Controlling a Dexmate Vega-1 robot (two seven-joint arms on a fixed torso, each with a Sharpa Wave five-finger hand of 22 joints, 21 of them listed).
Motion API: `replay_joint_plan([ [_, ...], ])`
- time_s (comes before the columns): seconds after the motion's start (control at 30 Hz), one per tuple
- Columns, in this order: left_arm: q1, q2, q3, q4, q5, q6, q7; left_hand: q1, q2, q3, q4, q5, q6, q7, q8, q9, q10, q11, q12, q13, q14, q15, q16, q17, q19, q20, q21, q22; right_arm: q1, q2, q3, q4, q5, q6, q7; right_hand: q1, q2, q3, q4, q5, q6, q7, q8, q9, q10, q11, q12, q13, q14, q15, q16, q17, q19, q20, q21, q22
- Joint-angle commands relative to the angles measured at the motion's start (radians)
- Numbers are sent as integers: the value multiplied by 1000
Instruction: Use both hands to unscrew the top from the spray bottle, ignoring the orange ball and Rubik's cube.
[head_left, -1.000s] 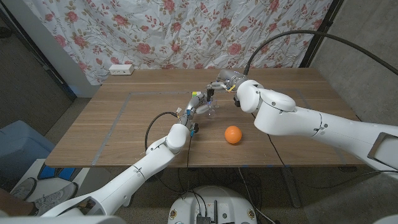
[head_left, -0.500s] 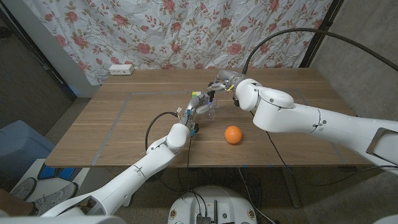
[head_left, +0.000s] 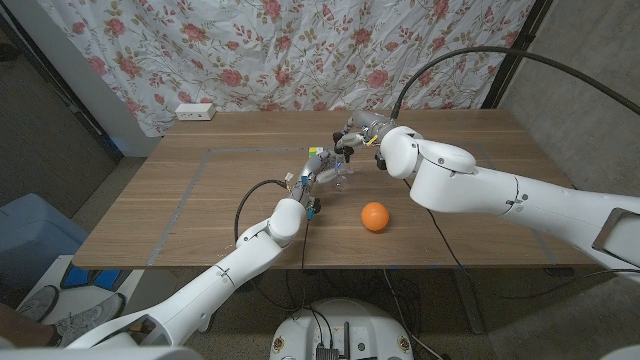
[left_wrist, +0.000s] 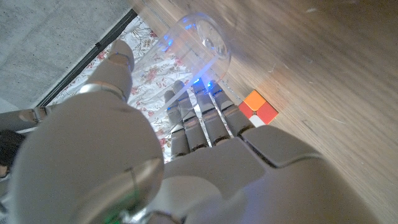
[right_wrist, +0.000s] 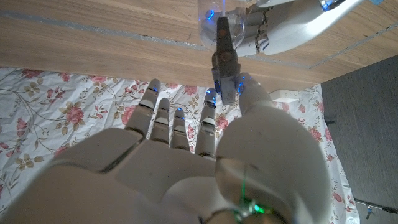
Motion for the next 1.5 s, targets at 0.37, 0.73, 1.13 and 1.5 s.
replay_joint_plan([
  [0.37, -10, -5, 6, 10, -5, -2, -14, -186, 198, 94, 82, -5, 58, 20, 5, 4, 19, -6, 4, 3, 14, -46, 2, 5, 6, 4, 3, 5, -121, 3, 105, 15, -29, 119, -50, 67, -8, 20, 1, 7, 69, -74, 24, -8, 41, -40, 8, -1, 25, -31, 21, 7, 31, -2, 6, 2],
  [0.73, -8, -10, 6, 18, -9, -2, -8, -187, 202, 98, 82, -5, 59, 20, 4, 4, 20, -1, 4, 3, 13, -46, 2, 7, 7, 4, 3, 5, -126, 18, 115, 30, -50, 117, -16, 75, -16, 16, 7, 2, 84, -123, 28, -12, 46, -50, 4, -1, 23, -34, 24, 13, 34, -1, 3, 1],
  [1.13, -11, -14, 6, 32, -12, -17, -7, -192, 203, 101, 84, -5, 61, 19, 4, 4, 19, -1, 3, 4, 14, -45, 1, 6, 7, 3, 3, 5, -92, 16, 103, 47, -49, 117, 54, 47, -56, -15, 19, -16, 20, -92, 0, -19, 13, -18, -13, 0, -5, -4, 15, 18, 14, 5, -7, 1],
  [1.5, -14, -15, 6, 33, -12, -15, -7, -193, 203, 103, 84, -6, 61, 19, 3, 5, 21, -1, 3, 5, 14, -46, 2, 8, 7, 3, 3, 5, -85, 7, 113, 54, -48, 124, 82, -14, -100, -53, 38, -56, -17, -62, -14, -23, -6, 4, -18, 1, -21, 21, 6, 18, 2, 6, -8, 2],
])
